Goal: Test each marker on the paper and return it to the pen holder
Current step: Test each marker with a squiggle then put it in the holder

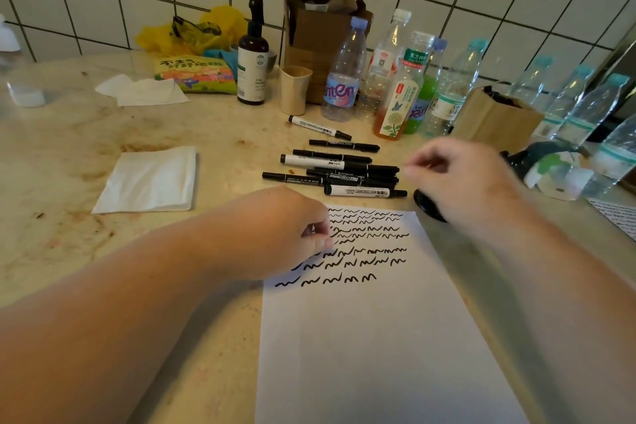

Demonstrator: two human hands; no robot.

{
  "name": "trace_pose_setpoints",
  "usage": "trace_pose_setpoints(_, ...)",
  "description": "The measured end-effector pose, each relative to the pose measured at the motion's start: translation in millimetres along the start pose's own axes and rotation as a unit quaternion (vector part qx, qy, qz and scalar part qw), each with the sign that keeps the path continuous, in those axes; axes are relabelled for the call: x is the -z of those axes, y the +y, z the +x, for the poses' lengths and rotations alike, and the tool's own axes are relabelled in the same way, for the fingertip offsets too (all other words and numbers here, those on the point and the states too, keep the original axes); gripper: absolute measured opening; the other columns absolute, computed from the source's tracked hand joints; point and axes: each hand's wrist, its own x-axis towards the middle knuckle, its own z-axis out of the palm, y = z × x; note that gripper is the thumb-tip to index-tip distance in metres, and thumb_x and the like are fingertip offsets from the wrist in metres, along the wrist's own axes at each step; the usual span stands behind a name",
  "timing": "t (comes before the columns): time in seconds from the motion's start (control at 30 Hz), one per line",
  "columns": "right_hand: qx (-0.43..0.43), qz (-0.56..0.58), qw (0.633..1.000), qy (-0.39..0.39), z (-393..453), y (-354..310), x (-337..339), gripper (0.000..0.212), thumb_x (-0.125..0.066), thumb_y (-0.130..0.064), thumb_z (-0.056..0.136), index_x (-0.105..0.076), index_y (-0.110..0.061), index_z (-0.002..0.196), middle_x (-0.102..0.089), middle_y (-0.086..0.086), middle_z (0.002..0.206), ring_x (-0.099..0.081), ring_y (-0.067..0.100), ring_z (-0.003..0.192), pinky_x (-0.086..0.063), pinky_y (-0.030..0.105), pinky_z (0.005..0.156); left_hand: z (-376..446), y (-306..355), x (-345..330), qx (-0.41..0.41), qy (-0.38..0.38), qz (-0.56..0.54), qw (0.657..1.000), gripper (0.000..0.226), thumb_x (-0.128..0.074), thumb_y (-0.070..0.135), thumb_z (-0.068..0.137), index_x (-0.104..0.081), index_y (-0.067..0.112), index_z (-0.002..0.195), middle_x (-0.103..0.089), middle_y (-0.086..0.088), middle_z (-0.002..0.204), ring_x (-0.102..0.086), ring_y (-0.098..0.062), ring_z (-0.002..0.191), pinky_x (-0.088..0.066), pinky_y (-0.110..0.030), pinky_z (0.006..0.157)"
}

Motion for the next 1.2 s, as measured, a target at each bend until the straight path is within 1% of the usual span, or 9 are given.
trace_pose_setpoints(0.1, 0.004, -0.079, 0.994, -0.073, 9, 7, -28, 0.014, -0.065, -0.021, 0.095, -0.071, -0.033, 0.101, -0.057, -0.018, 0.087, -0.053, -0.001, 0.078, -0.034, 0.017, 0.061, 0, 0, 1, -0.005, -0.002, 0.001, 1.000, 0.019, -0.052, 0.051, 0.093, -0.066, 0.037, 0.096, -0.064, 0.017, 0.078, -0.056, 0.002, 0.071, -0.043, -0.018, 0.060)
trace_pose_setpoints(0.2, 0.023, -0.110, 0.989, -0.091, 19, 15, -46, 0.021, -0.061, -0.015, 0.095, -0.069, -0.026, 0.111, -0.049, -0.020, 0.089, -0.054, 0.008, 0.087, -0.036, 0.020, 0.072, 0, 0, 2, -0.008, -0.003, 0.010, 1.000, 0.021, -0.051, 0.052, 0.093, -0.065, 0.038, 0.099, -0.063, 0.017, 0.083, -0.055, 0.002, 0.074, -0.046, -0.021, 0.065)
trace_pose_setpoints(0.43, 0.020, -0.142, 0.981, -0.130, 25, 16, -52, 0.013, -0.065, -0.017, 0.093, -0.066, -0.027, 0.102, -0.056, -0.007, 0.107, -0.053, 0.011, 0.092, -0.038, 0.026, 0.080, -1, 1, 3, -0.007, -0.006, 0.005, 1.000, 0.020, -0.051, 0.050, 0.093, -0.065, 0.037, 0.100, -0.064, 0.015, 0.086, -0.055, 0.000, 0.074, -0.049, -0.022, 0.067)
trace_pose_setpoints(0.53, 0.047, -0.135, 0.985, -0.095, 16, 6, -37, 0.012, -0.062, -0.019, 0.096, -0.064, -0.030, 0.102, -0.054, -0.011, 0.098, -0.052, 0.008, 0.085, -0.034, 0.020, 0.068, -2, 0, 2, -0.004, -0.008, -0.006, 1.000, 0.018, -0.053, 0.050, 0.092, -0.065, 0.038, 0.097, -0.065, 0.015, 0.082, -0.057, 0.000, 0.073, -0.052, -0.023, 0.068)
trace_pose_setpoints(0.6, 0.037, -0.074, 0.994, -0.069, 3, 0, -22, 0.014, -0.060, -0.022, 0.098, -0.061, -0.036, 0.100, -0.052, -0.013, 0.090, -0.050, 0.006, 0.077, -0.035, 0.022, 0.062, -2, 0, 1, -0.005, -0.007, -0.006, 1.000, 0.018, -0.053, 0.050, 0.092, -0.065, 0.038, 0.096, -0.066, 0.016, 0.080, -0.058, 0.000, 0.071, -0.053, -0.023, 0.067)
trace_pose_setpoints(0.7, -0.008, 0.117, 0.992, -0.054, -19, 0, -6, 0.017, -0.063, -0.019, 0.096, -0.064, -0.036, 0.095, -0.066, -0.008, 0.086, -0.062, 0.012, 0.076, -0.050, 0.032, 0.069, -1, 0, 1, 0.000, -0.006, -0.002, 1.000, 0.018, -0.053, 0.051, 0.093, -0.065, 0.038, 0.095, -0.065, 0.017, 0.077, -0.058, 0.000, 0.069, -0.046, -0.020, 0.058)
trace_pose_setpoints(0.83, -0.083, 0.371, 0.920, -0.095, -48, 8, -9, 0.016, -0.061, -0.004, 0.093, -0.071, -0.014, 0.101, -0.065, -0.004, 0.068, -0.058, 0.010, 0.062, -0.049, 0.025, 0.059, -1, 1, 1, -0.002, -0.008, 0.000, 1.000, 0.016, -0.053, 0.051, 0.092, -0.065, 0.039, 0.093, -0.062, 0.017, 0.074, -0.056, 0.001, 0.066, -0.038, -0.017, 0.055)
trace_pose_setpoints(1.03, -0.091, 0.474, 0.870, -0.098, -58, 15, -21, 0.012, -0.072, -0.020, 0.073, -0.065, -0.013, 0.079, -0.056, 0.004, 0.058, -0.053, 0.020, 0.051, -0.047, 0.027, 0.047, -1, 2, 4, -0.011, 0.012, -0.035, 0.999, 0.019, -0.051, 0.052, 0.091, -0.064, 0.041, 0.100, -0.064, 0.019, 0.086, -0.057, 0.001, 0.078, -0.044, -0.017, 0.065)
trace_pose_setpoints(1.2, -0.028, 0.492, 0.855, -0.163, -60, 14, -23, 0.013, -0.078, -0.010, 0.075, -0.071, -0.020, 0.076, -0.066, 0.010, 0.065, -0.062, 0.020, 0.057, -0.051, 0.026, 0.051, -5, 18, 10, -0.022, 0.020, -0.100, 0.995, 0.031, -0.047, 0.065, 0.081, -0.060, 0.049, 0.103, -0.064, 0.022, 0.085, -0.057, 0.005, 0.077, -0.040, -0.013, 0.062)
